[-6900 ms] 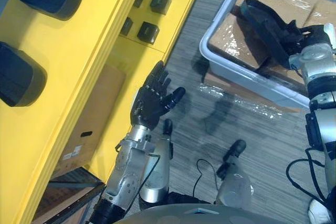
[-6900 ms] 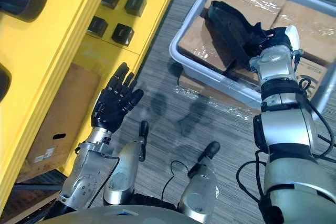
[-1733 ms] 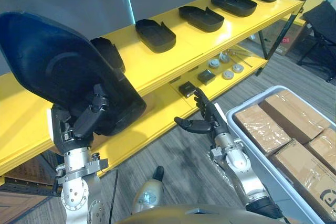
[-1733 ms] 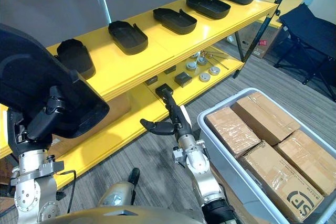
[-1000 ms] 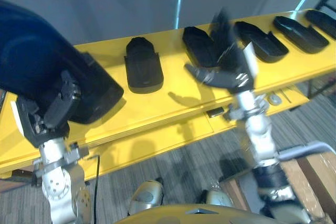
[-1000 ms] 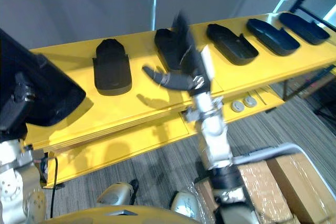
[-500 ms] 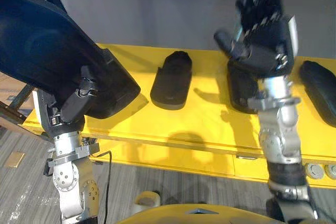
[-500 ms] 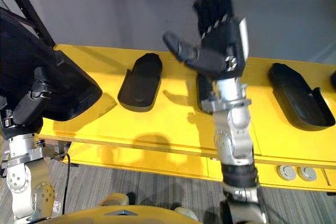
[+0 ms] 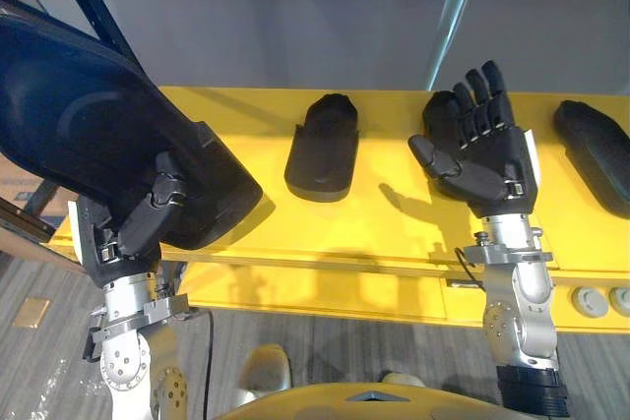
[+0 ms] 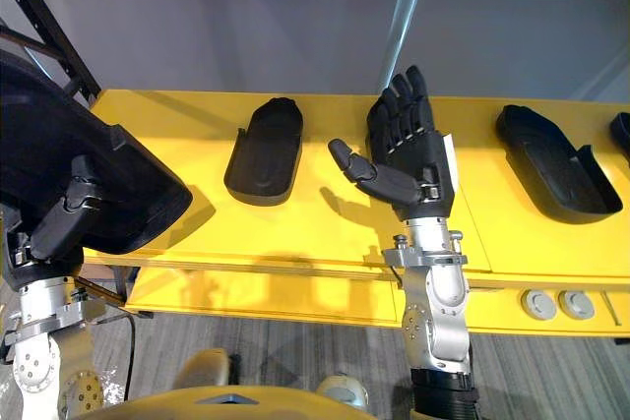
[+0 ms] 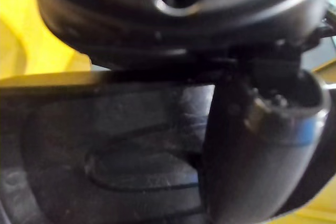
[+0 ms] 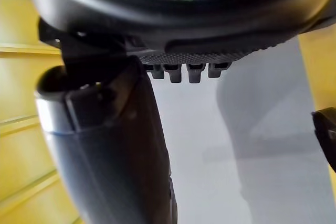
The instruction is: Walk over and take three plastic housings, then place them on the shelf
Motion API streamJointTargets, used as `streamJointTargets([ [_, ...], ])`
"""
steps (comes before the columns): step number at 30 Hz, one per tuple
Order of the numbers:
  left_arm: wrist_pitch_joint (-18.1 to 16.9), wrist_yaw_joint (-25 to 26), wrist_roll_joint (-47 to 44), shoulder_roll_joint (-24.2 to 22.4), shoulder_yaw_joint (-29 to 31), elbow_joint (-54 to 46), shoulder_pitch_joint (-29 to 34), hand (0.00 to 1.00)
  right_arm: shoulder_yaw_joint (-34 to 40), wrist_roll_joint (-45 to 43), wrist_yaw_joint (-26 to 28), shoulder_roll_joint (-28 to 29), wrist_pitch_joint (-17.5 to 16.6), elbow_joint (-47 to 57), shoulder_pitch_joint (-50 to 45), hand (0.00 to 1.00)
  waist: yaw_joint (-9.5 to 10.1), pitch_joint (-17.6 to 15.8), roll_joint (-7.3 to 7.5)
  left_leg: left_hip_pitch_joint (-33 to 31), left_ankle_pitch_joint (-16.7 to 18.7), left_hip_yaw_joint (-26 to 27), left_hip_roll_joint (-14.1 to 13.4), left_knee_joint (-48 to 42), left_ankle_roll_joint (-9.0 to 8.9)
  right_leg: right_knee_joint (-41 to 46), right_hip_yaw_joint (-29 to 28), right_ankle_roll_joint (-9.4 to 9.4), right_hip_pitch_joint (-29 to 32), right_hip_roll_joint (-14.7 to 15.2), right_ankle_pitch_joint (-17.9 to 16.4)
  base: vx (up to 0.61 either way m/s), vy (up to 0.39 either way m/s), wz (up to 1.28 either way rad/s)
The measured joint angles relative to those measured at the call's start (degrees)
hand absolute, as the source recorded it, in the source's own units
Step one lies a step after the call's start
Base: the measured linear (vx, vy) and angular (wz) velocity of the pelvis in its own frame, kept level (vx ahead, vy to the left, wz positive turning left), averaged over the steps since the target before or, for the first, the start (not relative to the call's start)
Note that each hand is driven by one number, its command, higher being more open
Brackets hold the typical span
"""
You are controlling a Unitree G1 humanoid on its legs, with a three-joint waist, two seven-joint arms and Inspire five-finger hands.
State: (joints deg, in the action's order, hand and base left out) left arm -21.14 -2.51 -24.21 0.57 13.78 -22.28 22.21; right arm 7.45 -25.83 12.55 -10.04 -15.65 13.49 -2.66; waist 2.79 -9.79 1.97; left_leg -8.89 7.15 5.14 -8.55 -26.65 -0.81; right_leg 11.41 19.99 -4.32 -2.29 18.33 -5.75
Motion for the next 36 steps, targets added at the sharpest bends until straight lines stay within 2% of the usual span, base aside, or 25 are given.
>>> streamJointTargets([
  [1, 0.0, 0.1, 0.1, 0.0, -0.2, 0.2, 0.0, 0.00, -0.1, 0.0, 0.0, -0.6, -0.3, 0.0, 0.2, 1.00, -0.11, -0.1, 0.16, -0.2, -1.1, -0.5, -0.8, 0.0, 0.03, 0.7, -0.7, -0.26, 0.6, 1.3, -0.1, -0.04, 0.415, -0.34],
  [2, -0.2, 0.2, 0.1, 0.0, -0.7, 1.0, -0.3, 0.00, -0.4, 0.0, 0.0, -1.6, -0.9, 0.0, 0.5, 1.00, -0.15, 0.3, -0.63, -0.2, -3.8, -1.8, -1.9, 0.3, 0.05, 2.2, -2.9, -0.84, 2.2, 3.7, -0.2, -0.02, 0.414, -0.50],
  [3, -0.7, 0.5, 0.3, 0.0, -1.3, 1.8, -0.3, 0.00, -0.8, 0.1, -0.2, -2.8, -1.3, -0.2, 1.0, 1.00, -0.40, 0.9, -1.71, 0.5, -7.6, -3.0, -2.2, 1.2, 0.01, 3.8, -5.3, -2.67, 3.9, 5.8, -0.1, -0.02, 0.481, -0.50],
  [4, -1.2, 0.7, 0.4, 0.0, -1.8, 2.3, -0.3, 0.00, -1.0, 0.1, -0.4, -3.5, -1.4, -0.3, 1.2, 1.00, -0.63, 1.3, -2.54, 0.9, -10.4, -3.2, -2.1, 1.6, 0.28, 4.4, -6.1, -4.07, 4.5, 6.4, 0.1, -0.01, 0.548, -0.36],
  [5, -1.5, 0.7, 0.6, 0.0, -2.5, 2.8, -0.3, 0.00, -1.2, 0.1, -1.0, -4.7, -2.0, -1.0, 1.6, 1.00, -1.25, 2.3, -4.56, 1.8, -8.8, -3.0, -1.7, 2.3, -2.48, 4.4, -7.1, -6.73, 4.9, 7.7, 0.9, 0.01, 0.689, -0.02],
  [6, -1.5, 0.5, 0.6, 0.4, -2.8, 2.8, -1.0, 0.00, -1.1, 0.2, -2.0, -4.3, -2.4, -1.9, 1.7, 1.00, -2.34, 2.6, -4.88, 3.1, -2.9, -1.9, -0.6, 3.1, -5.94, 3.3, -7.4, -7.72, 3.9, 9.0, 2.6, 0.03, 0.600, 0.16],
  [7, -1.5, 0.4, 0.7, 0.5, -2.9, 2.8, -1.6, 0.00, -0.9, 0.6, -2.8, -3.7, -2.4, -2.4, 1.6, 1.00, -2.76, 2.6, -5.02, 3.4, -0.3, -1.4, -0.3, 3.4, -7.88, 2.1, -6.8, -8.68, 3.1, 9.6, 4.5, 0.03, 0.582, 0.39],
  [8, -1.2, -0.1, 0.6, 0.7, -3.0, 2.9, -2.7, 0.00, -0.5, 1.3, -4.6, -2.1, -2.4, -3.6, 1.5, 1.00, -3.02, 2.4, -4.71, 3.7, 3.7, -0.4, 0.1, 3.8, -9.52, 0.3, -6.3, -9.58, 2.1, 10.1, 8.0, 0.00, 0.549, 0.22],
  [9, -0.8, -0.8, 0.5, 2.1, -2.9, 3.3, -3.6, 0.00, -0.7, 1.3, -5.9, 1.0, -2.0, -4.9, 0.9, 1.00, -2.14, 1.1, -2.67, 3.9, 4.1, 0.2, 1.2, 3.0, -9.07, 0.0, -6.2, -8.87, 2.1, 11.1, 12.4, -0.02, 0.522, 0.11],
  [10, -0.1, -1.2, 0.2, 2.8, -2.9, 3.4, -3.6, 0.00, -0.9, 1.4, -6.3, 2.4, -1.7, -5.0, 0.2, 1.00, -1.68, 0.9, -2.29, 4.1, 4.3, 0.3, 1.1, 3.0, -8.54, -0.1, -5.8, -8.11, 2.1, 10.9, 15.1, -0.05, 0.469, -0.06],
  [11, 1.1, -1.6, 0.3, 3.7, -2.9, 3.5, -3.4, 0.00, -1.3, 1.4, -6.9, 4.1, -1.8, -4.7, -1.1, 1.00, -1.15, 0.9, -1.94, 4.8, 4.5, 0.7, 1.1, 3.7, -7.45, -0.8, -5.0, -6.25, 2.0, 10.6, 19.0, -0.06, 0.362, -0.12],
  [12, 1.8, -1.8, 0.3, 4.8, -2.6, 3.6, -3.1, 0.00, -2.0, 2.7, -7.1, 5.7, -1.8, -4.6, -1.6, 1.00, -0.92, 0.6, -2.14, 6.2, 4.0, 2.1, 0.9, 6.0, -5.78, 1.2, -3.3, -5.16, 2.5, 9.5, 18.3, -0.05, 0.304, -0.05],
  [13, 2.6, -1.8, 0.3, 5.4, -2.0, 3.7, -3.2, 0.00, -2.6, 3.2, -7.2, 6.0, -1.8, -4.2, -1.9, 1.00, -1.37, 0.6, -1.98, 6.8, 3.2, 2.1, 0.9, 7.7, -4.79, 6.9, -2.8, -4.77, 3.2, 7.1, 12.5, -0.03, 0.178, -0.01],
  [14, 2.9, -1.9, 0.0, 5.7, -1.8, 3.7, -3.3, 0.00, -2.6, 3.9, -7.1, 5.8, -2.1, -2.5, -2.8, 1.00, -1.44, 0.6, -1.99, 7.8, 2.5, 2.0, 0.9, 9.9, -3.71, 12.1, -2.7, -5.17, 3.4, 3.5, 5.1, 0.00, 0.085, 0.15],
  [15, 2.9, -2.2, -0.1, 5.7, -1.8, 3.7, -3.4, 0.00, -2.4, 4.2, -7.2, 5.7, -2.5, -1.4, -3.3, 1.00, -1.55, 0.7, -2.03, 7.9, 2.2, 1.8, 1.2, 10.7, -3.36, 13.8, -2.7, -4.92, 3.4, 1.6, 2.2, 0.00, 0.084, 0.15],
  [16, 2.9, -2.7, -0.2, 5.7, -1.6, 3.6, -3.8, 0.00, -2.3, 4.2, -7.2, 5.7, -3.7, 0.4, -3.8, 1.00, -1.69, 0.7, -1.99, 7.6, 1.4, 1.5, 1.9, 11.8, -3.15, 14.3, -2.4, -3.90, 3.3, -1.8, -1.8, 0.00, 0.061, 0.06],
  [17, 2.9, -2.9, -0.5, 5.5, -1.8, 3.5, -4.0, 0.00, -2.2, 4.8, -7.4, 5.6, -4.4, 2.0, -3.8, 1.00, -1.55, 0.9, -1.74, 7.1, 0.9, 1.7, 2.7, 12.4, -3.05, 12.3, -0.9, -2.36, 3.1, -2.5, -3.0, -0.01, 0.091, -0.06],
  [18, 3.0, -2.8, -0.5, 5.4, -1.8, 3.4, -4.0, 0.00, -2.3, 5.7, -7.9, 5.6, -4.8, 2.6, -3.7, 1.00, -1.45, 0.9, -1.61, 6.8, 0.6, 1.9, 3.1, 12.6, -3.12, 11.0, -0.8, -2.35, 2.9, -2.4, -2.9, -0.02, 0.075, -0.02],
  [20, 5.3, -3.1, -0.1, 5.0, -3.0, 1.9, -4.3, 0.00, -2.2, 7.9, -9.5, 5.0, -5.3, 3.1, -3.9, 1.00, -1.86, 0.9, -1.72, 6.2, -1.1, 1.3, 4.1, 13.8, -3.22, 5.0, 1.3, -2.47, 0.5, -2.5, -2.9, -0.01, 0.014, 0.17],
  [21, 5.8, -3.3, 0.2, 4.7, -3.5, 1.4, -4.3, 0.00, -1.9, 8.5, -9.9, 4.6, -5.3, 3.1, -3.9, 1.00, -1.90, 0.9, -1.96, 6.2, -1.5, 1.0, 4.2, 14.1, -3.27, 3.9, 1.7, -3.15, 0.0, -2.7, -2.4, 0.00, -0.036, 0.21],
  [23, 7.4, -4.9, 1.1, 4.5, -4.1, -0.7, -4.2, 0.00, -0.7, 9.3, -10.9, 2.0, -5.3, 3.1, -3.6, 1.00, -1.66, 1.2, -2.66, 6.2, -2.8, 0.3, 3.9, 15.4, -3.35, 0.9, 2.5, -3.40, -1.0, -3.6, -1.0, -0.01, -0.040, 0.16],
  [28, 7.8, -4.4, 4.8, 4.6, -2.7, -3.3, -4.2, 0.00, 1.6, 8.6, -8.6, -3.2, -5.3, 3.0, 2.1, 1.00, -1.36, 0.9, -4.78, 5.3, -4.6, 0.4, 3.4, 16.6, -3.11, -2.1, 1.3, -3.18, 0.0, -4.7, 1.0, -0.04, -0.019, -0.11],
  [32, 11.5, -4.4, 4.8, 5.5, 1.1, -2.6, -4.4, 0.00, 1.8, 8.7, -6.1, -5.0, -4.7, 2.5, 3.8, 1.00, -1.45, 0.8, -5.49, 5.8, -4.6, 2.4, 2.7, 14.5, -3.02, -2.5, -1.4, -2.59, 0.3, -5.2, 0.9, -0.05, -0.011, -0.31],
  [34, 12.8, -4.6, 4.8, 7.1, 1.3, -0.8, -5.8, 0.00, 3.3, 8.6, -5.2, -5.6, -4.1, 2.5, 3.4, 1.00, -1.87, 1.1, -5.86, 7.1, -5.3, 3.0, 2.5, 17.5, -2.71, -2.5, -1.6, -2.40, 0.7, -5.5, 1.1, -0.03, -0.019, -0.09],
  [36, 16.5, -5.2, 4.8, 8.5, 1.3, 1.6, -8.8, 0.00, 4.4, 8.5, -4.9, -5.3, -3.4, 2.5, 3.1, 1.00, -2.65, 1.2, -6.07, 8.3, -6.5, 3.8, 2.6, 20.5, -3.10, -2.5, -1.8, -2.40, 1.1, -5.6, 1.4, -0.03, -0.008, -0.07],
])
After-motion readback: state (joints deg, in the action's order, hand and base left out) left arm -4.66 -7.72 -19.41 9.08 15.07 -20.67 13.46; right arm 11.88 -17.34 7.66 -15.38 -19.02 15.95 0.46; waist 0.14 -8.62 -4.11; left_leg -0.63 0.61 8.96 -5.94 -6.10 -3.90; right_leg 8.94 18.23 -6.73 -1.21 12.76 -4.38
